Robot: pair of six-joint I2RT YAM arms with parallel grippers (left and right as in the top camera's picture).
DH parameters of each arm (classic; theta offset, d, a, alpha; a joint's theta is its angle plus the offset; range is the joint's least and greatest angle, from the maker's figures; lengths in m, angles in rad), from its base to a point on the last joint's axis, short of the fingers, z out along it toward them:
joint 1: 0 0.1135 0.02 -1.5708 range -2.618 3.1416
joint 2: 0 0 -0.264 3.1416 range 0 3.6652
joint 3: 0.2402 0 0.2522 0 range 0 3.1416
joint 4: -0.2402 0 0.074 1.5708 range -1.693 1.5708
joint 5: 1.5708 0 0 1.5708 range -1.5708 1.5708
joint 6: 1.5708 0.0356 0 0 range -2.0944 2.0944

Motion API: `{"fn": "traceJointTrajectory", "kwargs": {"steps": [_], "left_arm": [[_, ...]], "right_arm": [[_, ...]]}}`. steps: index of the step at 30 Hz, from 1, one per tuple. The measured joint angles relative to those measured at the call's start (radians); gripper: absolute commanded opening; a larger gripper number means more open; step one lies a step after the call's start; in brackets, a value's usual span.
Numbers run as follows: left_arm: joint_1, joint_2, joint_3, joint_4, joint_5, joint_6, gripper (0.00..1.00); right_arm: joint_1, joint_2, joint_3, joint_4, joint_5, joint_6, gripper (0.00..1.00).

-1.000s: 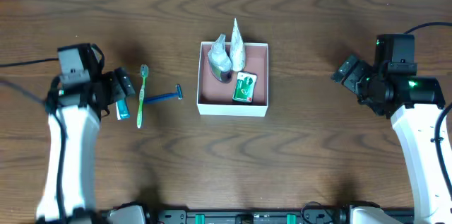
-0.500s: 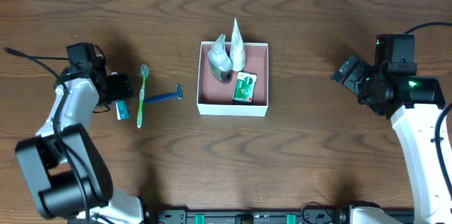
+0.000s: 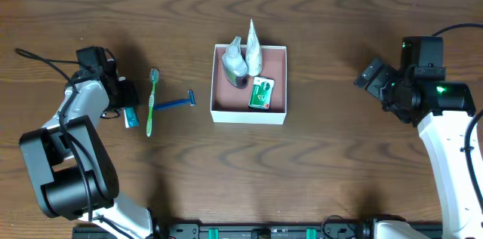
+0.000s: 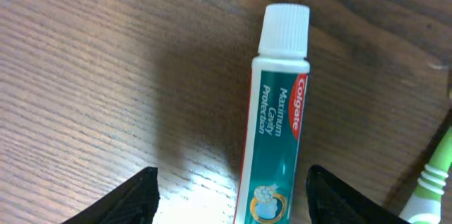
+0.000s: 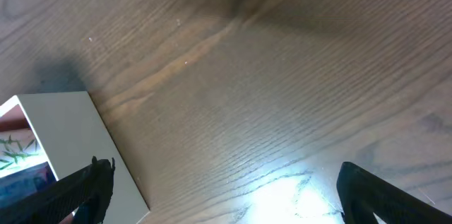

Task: Pack container
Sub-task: 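Move left gripper to the Colgate toothpaste tube and grasp it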

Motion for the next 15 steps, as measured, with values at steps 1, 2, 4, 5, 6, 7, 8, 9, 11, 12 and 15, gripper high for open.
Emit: {"fn": "traceJointTrajectory", "kwargs": {"steps": [1,2,4,5,6,7,8,9,11,12,15], "left_arm": [[0.0,0.0,0.0,0.002,0.0,0.002,0.66],[0.0,0.0,0.0,0.002,0.0,0.003,0.67],[0.0,0.002,0.0,0.002,0.0,0.003,0.68],[0.0,0.007,0.0,0.002,0.0,0.004,0.68],[0.0,0.013,0.0,0.002,0.0,0.005,0.68],[0.0,0.021,0.0,0.002,0.0,0.006,0.68],[0.0,0.031,0.0,0.002,0.005,0.004,0.67],[0.0,0.033,0.004,0.003,0.003,0.006,0.66],[0.0,0.039,0.009,0.004,0.003,0.003,0.57],[0.0,0.04,0.01,0.006,0.004,0.004,0.48],[0.0,0.042,0.011,0.006,0.008,0.002,0.25]], "right_arm": [[0.0,0.0,0.0,0.0,0.0,0.0,0.99],[0.0,0.0,0.0,0.0,0.0,0.0,0.99],[0.0,0.0,0.0,0.0,0.0,0.0,0.99],[0.0,0.0,0.0,0.0,0.0,0.0,0.99],[0.0,0.0,0.0,0.0,0.0,0.0,0.99],[0.0,0.0,0.0,0.0,0.0,0.0,0.99],[0.0,0.0,0.0,0.0,0.0,0.0,0.99],[0.0,0.0,0.0,0.0,0.0,0.0,0.99],[0.0,0.0,0.0,0.0,0.0,0.0,0.99],[0.0,0.0,0.0,0.0,0.0,0.0,0.99],[0.0,0.0,0.0,0.0,0.0,0.0,0.99]]}}
